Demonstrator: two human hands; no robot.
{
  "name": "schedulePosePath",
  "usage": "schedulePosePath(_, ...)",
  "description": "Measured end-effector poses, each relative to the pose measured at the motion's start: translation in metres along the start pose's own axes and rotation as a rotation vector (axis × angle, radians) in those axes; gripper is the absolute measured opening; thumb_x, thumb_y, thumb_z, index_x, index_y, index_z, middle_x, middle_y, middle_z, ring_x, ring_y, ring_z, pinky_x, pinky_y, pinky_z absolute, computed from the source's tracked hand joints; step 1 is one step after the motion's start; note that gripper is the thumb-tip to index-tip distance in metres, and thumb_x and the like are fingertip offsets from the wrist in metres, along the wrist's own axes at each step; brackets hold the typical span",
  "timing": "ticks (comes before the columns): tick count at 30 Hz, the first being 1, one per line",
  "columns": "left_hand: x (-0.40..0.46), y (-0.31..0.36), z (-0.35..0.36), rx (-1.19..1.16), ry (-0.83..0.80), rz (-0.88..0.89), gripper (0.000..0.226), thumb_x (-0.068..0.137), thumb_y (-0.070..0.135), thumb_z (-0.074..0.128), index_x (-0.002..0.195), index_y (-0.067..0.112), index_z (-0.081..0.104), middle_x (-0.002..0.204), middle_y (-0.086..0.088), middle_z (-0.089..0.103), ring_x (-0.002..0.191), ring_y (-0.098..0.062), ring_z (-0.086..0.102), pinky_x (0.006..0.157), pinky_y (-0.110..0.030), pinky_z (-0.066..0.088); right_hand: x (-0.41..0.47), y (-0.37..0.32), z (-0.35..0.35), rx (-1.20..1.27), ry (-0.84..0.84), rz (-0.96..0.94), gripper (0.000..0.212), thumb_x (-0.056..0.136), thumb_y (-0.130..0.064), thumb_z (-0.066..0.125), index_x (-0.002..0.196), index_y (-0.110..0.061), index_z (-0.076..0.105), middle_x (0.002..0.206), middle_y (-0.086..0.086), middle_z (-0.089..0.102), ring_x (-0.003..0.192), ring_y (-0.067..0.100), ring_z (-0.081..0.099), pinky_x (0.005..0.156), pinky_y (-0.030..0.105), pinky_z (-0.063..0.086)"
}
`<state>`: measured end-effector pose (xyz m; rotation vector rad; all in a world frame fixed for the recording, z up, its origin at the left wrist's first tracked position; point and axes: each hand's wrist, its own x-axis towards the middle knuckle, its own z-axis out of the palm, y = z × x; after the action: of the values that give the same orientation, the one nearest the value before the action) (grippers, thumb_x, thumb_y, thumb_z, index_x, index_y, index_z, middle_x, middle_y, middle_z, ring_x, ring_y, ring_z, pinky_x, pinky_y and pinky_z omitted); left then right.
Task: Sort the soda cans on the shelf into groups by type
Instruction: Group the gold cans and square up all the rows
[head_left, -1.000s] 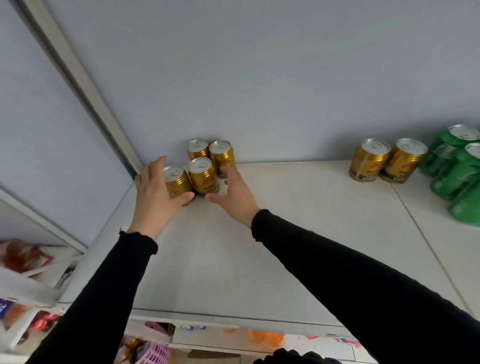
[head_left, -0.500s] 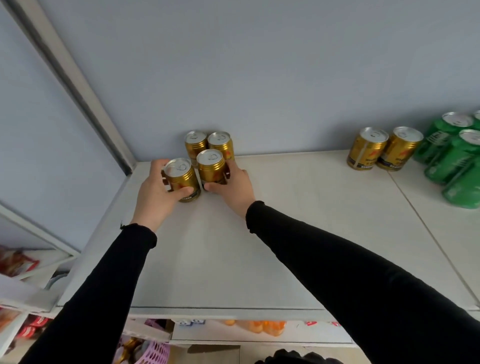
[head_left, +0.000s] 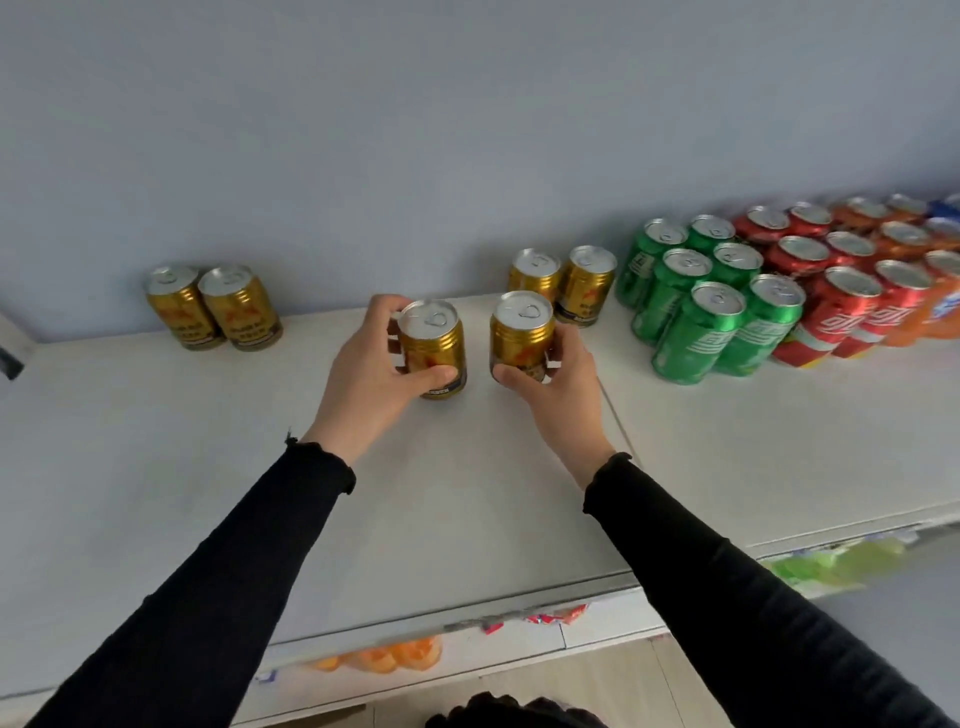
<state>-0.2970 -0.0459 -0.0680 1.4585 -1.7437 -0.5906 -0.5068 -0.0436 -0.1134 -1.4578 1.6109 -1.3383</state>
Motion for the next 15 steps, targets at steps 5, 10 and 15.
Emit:
schedulePosePath(5,0.016,0.040,0.067,0.024,-0.019,-0.001,0.072,0.069,0.041,0.089,0.124,0.032,0.043,0.117,0.009,0.062,0.105,-0.014,0.061,0.085,-0.034,0.056,0.022,0.030,-0.060,0.032,0.034,0.059,0.056,0.076,-0.029,0.084,0.117,-0.029,0.046,0.117,-0.003,0.059,0.109,0.015,0.057,0.087,0.025,0.047)
schedulePosePath(10,0.032,0.063,0.113,0.078,0.024,-0.042,0.073,0.071,0.041,0.087,0.127,0.029,0.042,0.124,0.005,0.061,0.110,-0.017,0.059,0.090,-0.039,0.055,0.046,0.044,-0.078,0.082,-0.031,0.044,0.058,0.079,-0.020,0.083,0.122,-0.025,0.044,0.120,-0.006,0.057,0.111,0.010,0.056,0.089,0.019,0.044)
schedulePosePath(15,0.039,0.072,0.136,0.078,0.048,-0.088,0.071,0.076,0.033,0.086,0.130,0.025,0.041,0.130,0.002,0.059,0.117,-0.018,0.056,0.095,-0.039,0.054,0.061,0.053,-0.074,0.061,-0.026,0.069,0.066,0.077,-0.017,0.082,0.132,-0.016,0.045,0.130,0.002,0.060,0.119,0.017,0.058,0.096,0.027,0.045)
